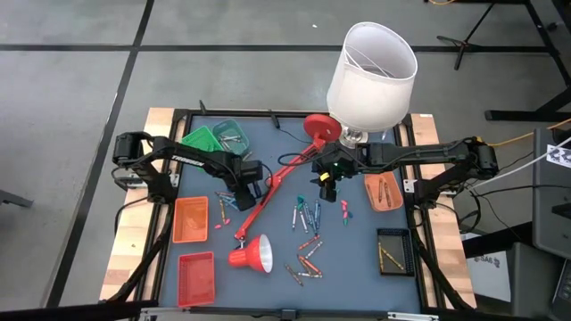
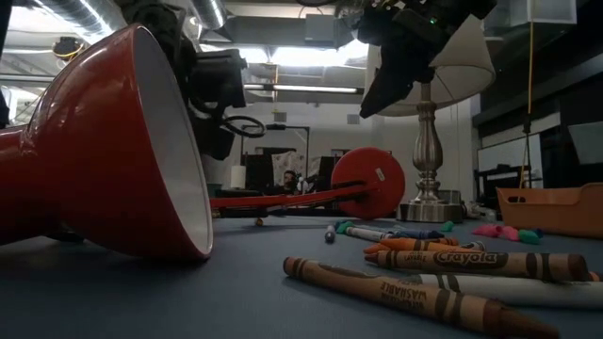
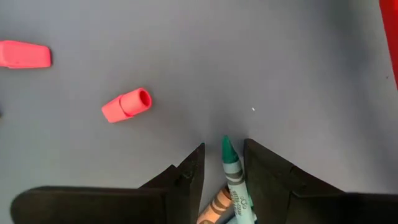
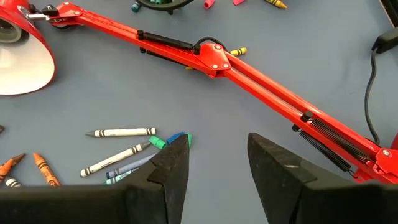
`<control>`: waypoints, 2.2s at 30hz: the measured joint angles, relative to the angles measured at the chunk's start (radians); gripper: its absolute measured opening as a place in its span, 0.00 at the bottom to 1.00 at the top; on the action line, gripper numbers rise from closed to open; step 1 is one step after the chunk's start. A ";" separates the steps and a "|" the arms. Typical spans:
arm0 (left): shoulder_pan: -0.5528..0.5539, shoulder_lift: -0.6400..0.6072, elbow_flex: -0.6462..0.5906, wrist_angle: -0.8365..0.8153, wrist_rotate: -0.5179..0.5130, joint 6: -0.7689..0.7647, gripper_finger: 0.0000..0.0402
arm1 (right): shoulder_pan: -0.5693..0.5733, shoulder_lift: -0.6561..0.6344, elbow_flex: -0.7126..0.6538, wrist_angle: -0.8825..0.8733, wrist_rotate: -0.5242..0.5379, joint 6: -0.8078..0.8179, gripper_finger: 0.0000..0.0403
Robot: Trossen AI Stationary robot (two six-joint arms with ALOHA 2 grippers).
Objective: Sort crayons
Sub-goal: Put the green crayon into the green bin
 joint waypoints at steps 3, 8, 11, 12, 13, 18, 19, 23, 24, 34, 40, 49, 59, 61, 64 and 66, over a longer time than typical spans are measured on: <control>0.000 -0.001 -0.008 0.001 -0.007 0.000 0.24 | 0.000 0.000 0.000 0.000 0.000 0.000 0.41; 0.000 -0.001 -0.008 0.018 -0.009 0.000 0.20 | 0.000 0.000 0.000 0.000 0.001 0.000 0.41; 0.000 -0.001 -0.009 0.026 -0.006 0.000 0.16 | 0.000 0.000 0.000 0.000 0.001 0.000 0.41; 0.000 -0.001 -0.009 0.029 -0.004 0.000 0.14 | 0.000 0.000 0.000 0.000 0.001 0.000 0.41; 0.000 -0.001 -0.009 0.032 -0.003 0.000 0.13 | 0.000 0.000 0.000 0.000 0.001 0.000 0.41; 0.001 -0.001 -0.010 0.041 0.000 0.000 0.07 | 0.000 0.000 0.000 0.000 0.001 0.000 0.41; 0.001 -0.001 -0.010 0.041 0.000 0.000 0.06 | 0.000 0.000 0.000 0.000 0.001 0.000 0.41; 0.002 -0.001 -0.006 0.038 -0.001 0.000 0.03 | 0.000 0.000 0.000 0.000 0.002 0.000 0.41; 0.002 0.000 0.000 0.031 -0.002 0.000 0.03 | 0.000 0.000 0.000 0.000 0.002 0.000 0.41; 0.046 0.004 0.143 -0.005 0.077 0.126 0.03 | 0.000 0.000 0.000 -0.002 0.005 0.058 0.41; 0.111 0.004 0.270 -0.149 0.049 0.305 0.03 | 0.000 0.000 0.000 -0.005 0.004 0.099 0.41; 0.245 0.001 0.336 -0.412 -0.079 0.554 0.02 | 0.000 0.000 0.000 -0.005 -0.001 0.162 0.41; 0.408 -0.016 0.336 -0.540 -0.199 0.664 0.02 | 0.000 0.000 0.000 -0.005 0.000 0.166 0.41; 0.440 -0.033 0.336 -0.548 -0.200 0.674 0.02 | 0.000 0.000 0.000 -0.005 0.000 0.166 0.41; 0.484 -0.062 0.336 -0.576 -0.203 0.684 0.02 | 0.000 0.000 0.000 -0.005 0.000 0.166 0.41; 0.514 -0.081 0.336 -0.603 -0.203 0.684 0.02 | 0.000 0.000 0.000 -0.005 0.000 0.166 0.41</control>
